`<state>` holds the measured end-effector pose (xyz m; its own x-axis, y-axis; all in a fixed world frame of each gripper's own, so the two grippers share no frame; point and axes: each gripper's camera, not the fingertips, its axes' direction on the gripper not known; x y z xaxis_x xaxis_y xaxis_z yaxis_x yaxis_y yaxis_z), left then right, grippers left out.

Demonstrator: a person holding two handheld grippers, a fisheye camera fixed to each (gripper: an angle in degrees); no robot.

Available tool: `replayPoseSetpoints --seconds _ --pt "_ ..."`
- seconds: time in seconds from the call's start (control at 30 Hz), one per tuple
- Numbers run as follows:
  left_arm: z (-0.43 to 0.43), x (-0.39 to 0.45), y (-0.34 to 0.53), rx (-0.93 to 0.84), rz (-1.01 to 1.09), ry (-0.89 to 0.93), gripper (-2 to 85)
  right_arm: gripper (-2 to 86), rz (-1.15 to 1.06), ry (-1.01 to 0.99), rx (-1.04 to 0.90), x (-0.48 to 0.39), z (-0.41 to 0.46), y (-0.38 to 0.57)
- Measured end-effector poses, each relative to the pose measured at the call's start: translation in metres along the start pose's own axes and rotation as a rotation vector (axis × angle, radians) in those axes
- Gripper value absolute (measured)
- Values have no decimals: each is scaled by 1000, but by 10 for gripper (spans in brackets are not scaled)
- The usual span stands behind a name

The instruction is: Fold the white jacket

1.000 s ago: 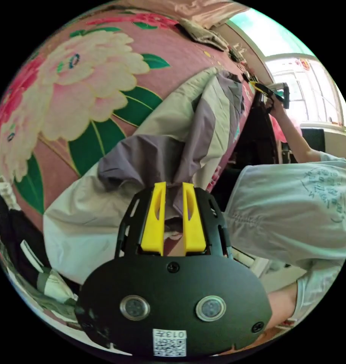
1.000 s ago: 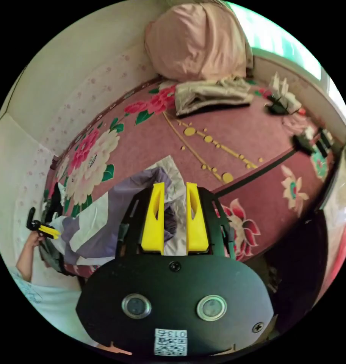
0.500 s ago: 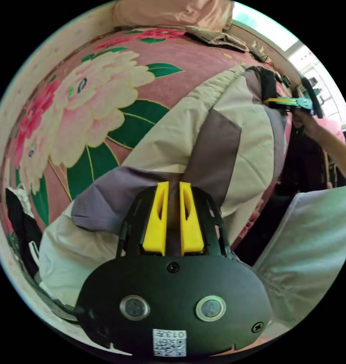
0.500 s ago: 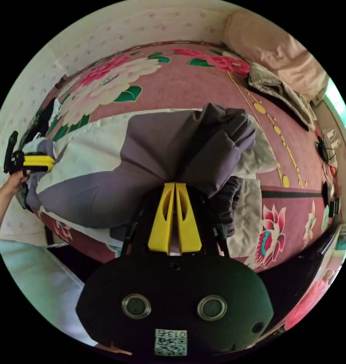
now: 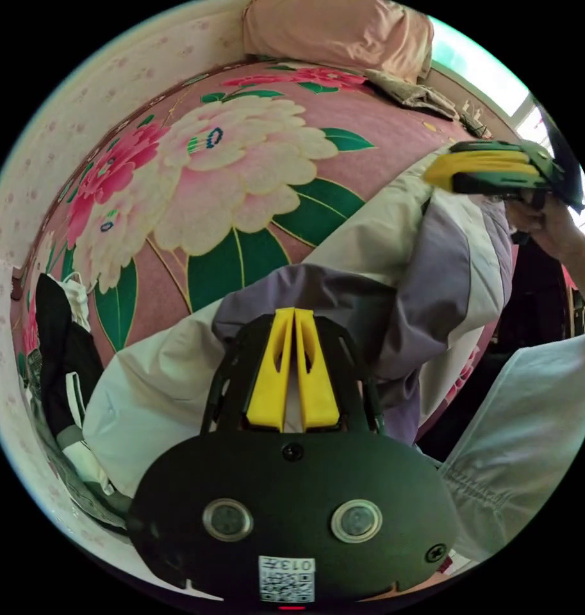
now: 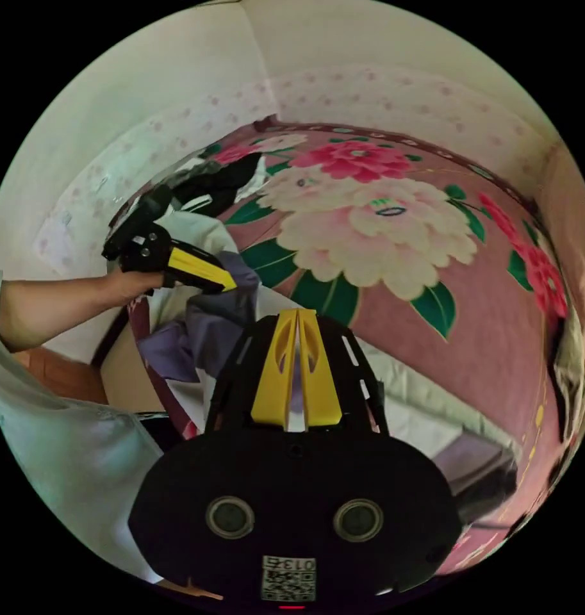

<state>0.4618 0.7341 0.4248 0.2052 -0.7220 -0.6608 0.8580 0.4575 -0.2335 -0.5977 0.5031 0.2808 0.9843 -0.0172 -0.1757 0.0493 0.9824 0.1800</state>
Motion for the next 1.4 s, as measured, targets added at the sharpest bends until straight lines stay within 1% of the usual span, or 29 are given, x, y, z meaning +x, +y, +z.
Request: replayPoseSetpoints --seconds 0.07,0.1,0.17,0.23,0.3,0.33,0.43,0.5,0.53,0.57,0.63,0.7,0.77,0.8,0.9,0.97,1.03,1.07,1.1,1.17,1.2,1.23,1.27,1.3,1.33,1.37,1.4 --pt "1 -8 13 16 -17 31 -1 9 -130 -26 -82 -44 59 -42" --pt "2 -9 16 12 -15 28 -1 11 -169 -21 -104 -55 74 -50" --pt "0 -12 24 24 0 23 3 31 -343 31 -188 -89 127 -66" --pt "-11 -14 29 78 19 4 10 50 -435 24 -234 -103 152 -70" --pt "-24 -18 34 133 32 -4 30 59 -491 0 -261 -109 166 -71" --pt "-34 -23 38 177 33 -28 55 62 -513 -3 -262 -110 171 -72" --pt "-46 -42 48 273 21 -102 99 62 -518 -61 -255 -109 182 -79" --pt "-26 -54 42 198 68 -59 102 52 -540 -96 -313 -112 199 -80" --pt "-3 -63 34 81 80 -9 90 38 -564 -111 -370 -115 212 -78" --pt "16 -69 31 -5 92 19 69 17 -582 -105 -374 -117 218 -76" --pt "22 -75 35 -11 98 21 47 8 -543 -97 -339 -110 213 -79" --pt "16 -84 42 24 43 43 35 3 -408 -157 -305 -89 205 -86" --pt "6 -89 63 123 -36 34 23 0 -205 -236 -262 -56 203 -85" --pt "8 -90 69 128 -55 33 21 0 -155 -258 -262 -49 206 -83" --pt "18 -115 87 195 -193 161 12 0 -15 -317 -303 -26 226 -73" --pt "13 -132 80 191 -242 234 6 1 100 -423 -296 -1 225 -71" --pt "-6 -132 72 216 -206 227 4 3 113 -504 -266 9 214 -66" --pt "-22 -129 71 228 -192 191 3 4 109 -543 -244 16 199 -63" --pt "-29 -128 71 231 -194 171 3 4 107 -546 -223 19 189 -61" --pt "-57 -114 72 314 -172 120 2 3 129 -494 -101 37 134 -46" --pt "-62 -107 70 342 -146 113 1 2 142 -471 -77 41 119 -40" --pt "-64 -88 62 362 -73 88 -1 1 160 -406 -32 46 91 -25" --pt "-56 -69 49 319 4 39 -2 0 161 -316 -6 46 66 -9" --pt "-48 -61 42 281 26 10 -2 -1 154 -265 -7 45 56 -1" --pt "-30 -49 31 213 55 -15 -3 -1 143 -157 -34 41 41 14" --pt "-9 -42 24 158 84 -3 -3 -1 124 -50 -76 35 34 30" --pt "2 -41 23 115 88 -11 -3 -1 109 2 -95 33 31 37"
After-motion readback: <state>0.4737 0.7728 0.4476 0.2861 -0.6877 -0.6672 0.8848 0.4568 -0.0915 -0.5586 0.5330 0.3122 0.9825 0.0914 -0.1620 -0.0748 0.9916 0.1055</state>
